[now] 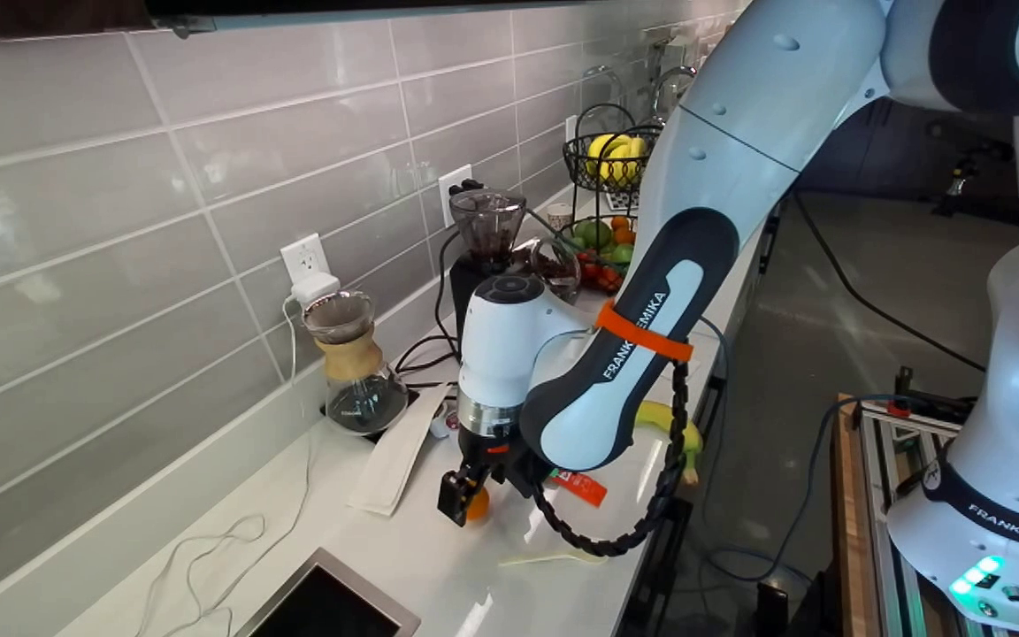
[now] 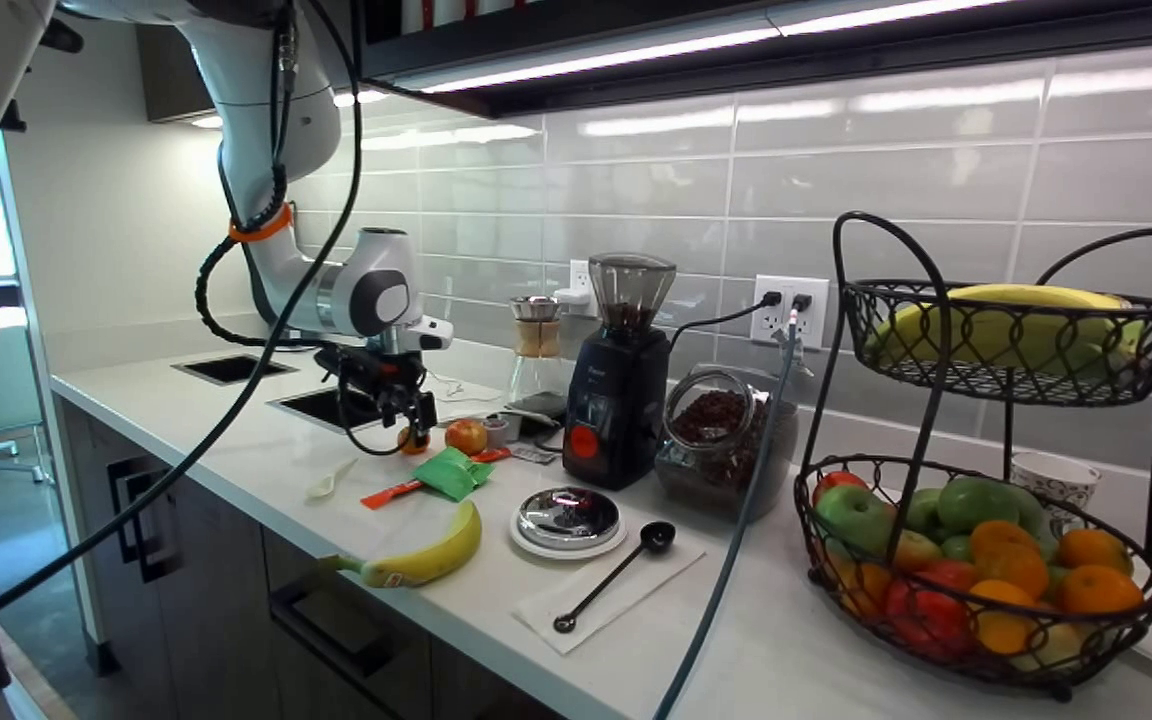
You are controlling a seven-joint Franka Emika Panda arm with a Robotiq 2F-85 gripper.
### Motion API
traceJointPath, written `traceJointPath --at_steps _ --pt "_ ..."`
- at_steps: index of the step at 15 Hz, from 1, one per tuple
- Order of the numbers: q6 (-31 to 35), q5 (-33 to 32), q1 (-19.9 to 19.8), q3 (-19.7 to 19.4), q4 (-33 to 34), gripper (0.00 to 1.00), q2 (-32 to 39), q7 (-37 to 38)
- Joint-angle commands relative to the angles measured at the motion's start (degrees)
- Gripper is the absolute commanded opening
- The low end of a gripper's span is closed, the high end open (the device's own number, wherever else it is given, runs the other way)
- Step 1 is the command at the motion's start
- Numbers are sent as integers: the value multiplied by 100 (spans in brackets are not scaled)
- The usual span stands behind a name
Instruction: Move the clementine from the counter top to the fruit rack where the other clementines are
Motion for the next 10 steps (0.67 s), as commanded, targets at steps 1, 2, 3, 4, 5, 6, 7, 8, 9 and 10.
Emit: traceJointPath --at_steps 1,2,3,4,5,6,7,8,9,10 --pt "166 116 78 -44 134 66 191 -360" --pt "174 124 70 -36 144 58 203 -421" --pt "196 121 73 -47 145 49 210 -454" --pt "202 135 59 -42 146 42 212 -493" --pt "217 141 50 -41 144 33 213 -525" --pt "225 139 49 -47 145 27 210 -553" --pt "214 135 51 -51 149 27 211 -573" --pt "217 126 62 -63 147 74 211 -579" --pt "218 133 57 -56 151 73 214 -591" --pt "217 127 63 -64 152 74 215 -592"
